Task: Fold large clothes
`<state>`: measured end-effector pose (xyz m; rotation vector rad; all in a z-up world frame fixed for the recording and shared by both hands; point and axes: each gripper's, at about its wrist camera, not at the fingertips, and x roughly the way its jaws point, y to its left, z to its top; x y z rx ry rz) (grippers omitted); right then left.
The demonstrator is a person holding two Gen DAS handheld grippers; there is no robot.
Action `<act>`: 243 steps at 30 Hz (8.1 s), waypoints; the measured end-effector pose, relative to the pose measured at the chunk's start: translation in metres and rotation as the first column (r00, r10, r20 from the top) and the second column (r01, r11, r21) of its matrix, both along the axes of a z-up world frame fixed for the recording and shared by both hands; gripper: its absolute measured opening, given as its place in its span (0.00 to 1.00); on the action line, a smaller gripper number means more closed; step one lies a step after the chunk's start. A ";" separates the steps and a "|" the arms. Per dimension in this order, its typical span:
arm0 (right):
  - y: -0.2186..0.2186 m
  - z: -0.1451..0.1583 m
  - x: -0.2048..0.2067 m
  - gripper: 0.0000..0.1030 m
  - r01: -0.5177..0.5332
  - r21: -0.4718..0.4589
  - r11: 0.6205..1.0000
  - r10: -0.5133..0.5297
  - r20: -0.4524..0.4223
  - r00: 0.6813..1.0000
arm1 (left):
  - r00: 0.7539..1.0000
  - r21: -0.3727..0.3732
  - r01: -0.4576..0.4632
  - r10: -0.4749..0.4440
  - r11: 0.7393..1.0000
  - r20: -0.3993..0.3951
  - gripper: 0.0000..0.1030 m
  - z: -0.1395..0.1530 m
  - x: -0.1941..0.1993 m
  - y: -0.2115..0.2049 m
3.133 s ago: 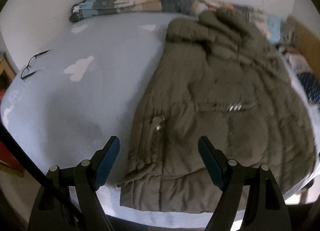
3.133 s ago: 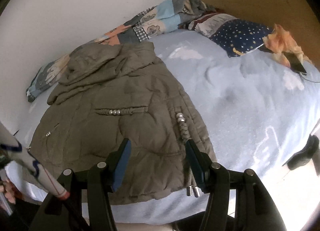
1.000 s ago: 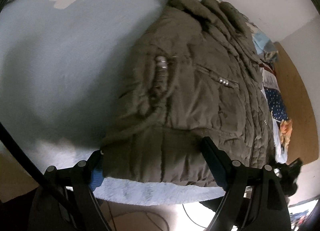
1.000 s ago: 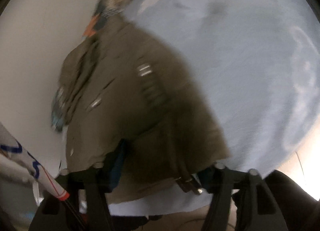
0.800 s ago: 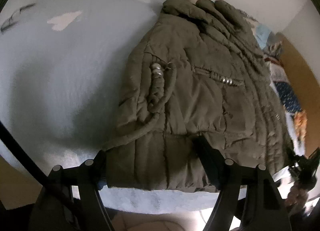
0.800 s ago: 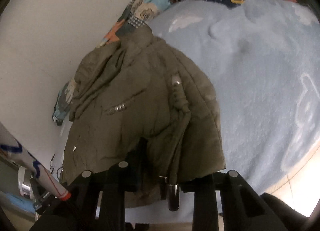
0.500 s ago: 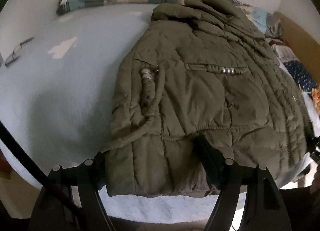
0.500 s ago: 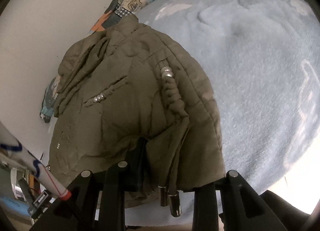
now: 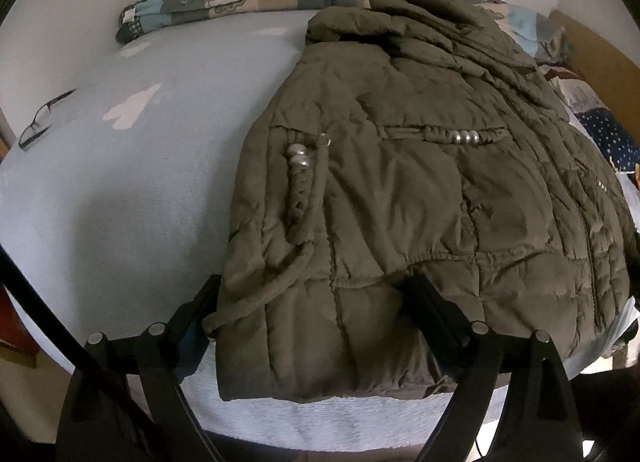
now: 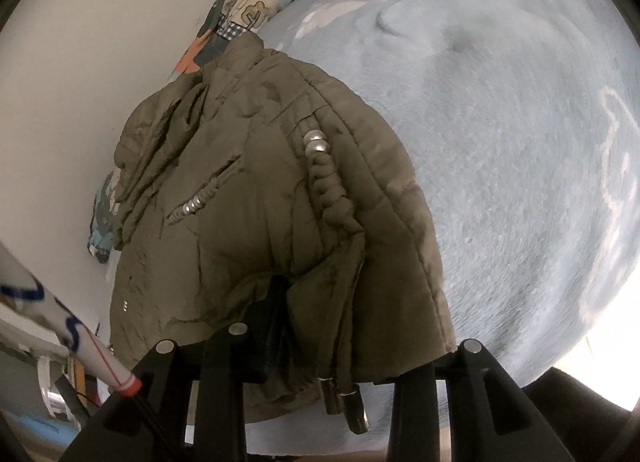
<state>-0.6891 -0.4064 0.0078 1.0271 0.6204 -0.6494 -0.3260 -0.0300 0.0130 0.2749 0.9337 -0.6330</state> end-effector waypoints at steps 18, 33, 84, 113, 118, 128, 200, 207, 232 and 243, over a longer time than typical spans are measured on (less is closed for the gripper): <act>0.017 0.044 0.000 0.12 -0.032 -0.179 0.983 0.042 0.049 0.998 | 0.972 0.024 0.098 -0.101 0.995 0.210 0.26 0.028 -0.035 -0.006; 0.026 0.066 -0.007 0.11 -0.046 -0.269 0.962 0.071 0.082 0.994 | 0.964 -0.018 0.079 -0.072 0.997 0.256 0.23 0.047 -0.045 -0.001; 0.005 0.221 0.030 0.10 -0.101 -0.449 0.888 0.203 0.185 0.962 | 0.950 -0.238 0.087 -0.009 0.967 0.311 0.23 0.214 0.042 -0.020; -0.275 0.157 0.300 0.11 -0.032 -0.367 0.930 0.010 -0.061 0.998 | 0.965 -0.225 0.102 -0.041 0.969 0.258 0.61 0.191 0.200 -0.178; -0.291 0.136 0.312 0.13 -0.048 -0.326 0.944 0.025 -0.074 0.997 | 0.970 -0.121 0.167 -0.141 0.978 0.199 0.61 0.132 0.201 -0.254; -0.290 0.153 0.265 0.48 -0.051 -0.268 0.962 0.084 0.110 0.990 | 0.986 -0.052 0.097 -0.089 0.994 0.140 0.61 0.092 0.224 -0.281; -0.112 0.101 0.269 0.42 -0.244 -0.339 0.909 0.190 -0.184 0.964 | 0.979 -0.093 -0.043 0.061 0.995 0.196 0.80 0.096 0.154 -0.218; -0.158 0.089 0.244 0.42 -0.087 -0.295 0.951 0.007 -0.260 0.965 | 0.992 0.026 -0.038 0.035 0.999 0.122 0.80 0.061 0.163 -0.237; -0.053 0.077 0.323 0.42 -0.355 -0.424 0.834 0.262 -0.262 0.929 | 0.951 0.055 0.003 -0.020 0.998 0.308 0.80 0.077 0.124 -0.252; -0.062 0.065 0.324 0.44 -0.356 -0.359 0.863 0.280 -0.248 0.928 | 0.946 0.074 0.010 -0.033 0.997 0.322 0.80 0.073 0.122 -0.253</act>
